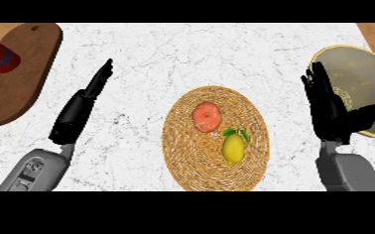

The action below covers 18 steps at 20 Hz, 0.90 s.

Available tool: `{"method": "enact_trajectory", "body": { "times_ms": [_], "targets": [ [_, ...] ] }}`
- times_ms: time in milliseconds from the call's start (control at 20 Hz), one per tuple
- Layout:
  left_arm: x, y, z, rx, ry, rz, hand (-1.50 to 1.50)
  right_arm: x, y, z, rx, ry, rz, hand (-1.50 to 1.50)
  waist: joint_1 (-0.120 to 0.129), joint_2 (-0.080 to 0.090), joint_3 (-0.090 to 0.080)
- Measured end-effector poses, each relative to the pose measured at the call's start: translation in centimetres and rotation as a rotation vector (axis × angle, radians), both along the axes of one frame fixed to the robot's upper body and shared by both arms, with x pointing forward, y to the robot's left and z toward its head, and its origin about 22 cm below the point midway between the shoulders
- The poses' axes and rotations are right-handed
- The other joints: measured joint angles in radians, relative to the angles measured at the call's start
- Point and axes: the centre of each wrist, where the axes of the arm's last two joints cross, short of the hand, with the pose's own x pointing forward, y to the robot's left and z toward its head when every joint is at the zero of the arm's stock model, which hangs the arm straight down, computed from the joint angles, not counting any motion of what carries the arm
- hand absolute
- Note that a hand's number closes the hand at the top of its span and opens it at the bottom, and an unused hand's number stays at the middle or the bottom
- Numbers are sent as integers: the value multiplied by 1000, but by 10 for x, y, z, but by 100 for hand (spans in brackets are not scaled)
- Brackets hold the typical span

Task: Pick the squash from the placemat and place it in the bowl

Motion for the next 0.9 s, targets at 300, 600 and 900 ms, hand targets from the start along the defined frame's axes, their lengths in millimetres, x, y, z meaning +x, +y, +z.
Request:
{"method": "enact_trajectory", "body": {
  "times_ms": [300, 600, 900],
  "targets": [
    [13, 17, 21, -116, -66, 123, 0, 23, 121, 40, 45, -164, 376, -150, 46, -12, -19],
    [16, 34, 25, -237, -53, 243, 0, 13, 181, 56, -291, -364, 276, -150, 25, -27, -29],
    [14, 57, 36, -286, -46, 312, 0, -28, 247, 51, -500, -438, 273, -150, -14, -28, -26]
  ]
}}
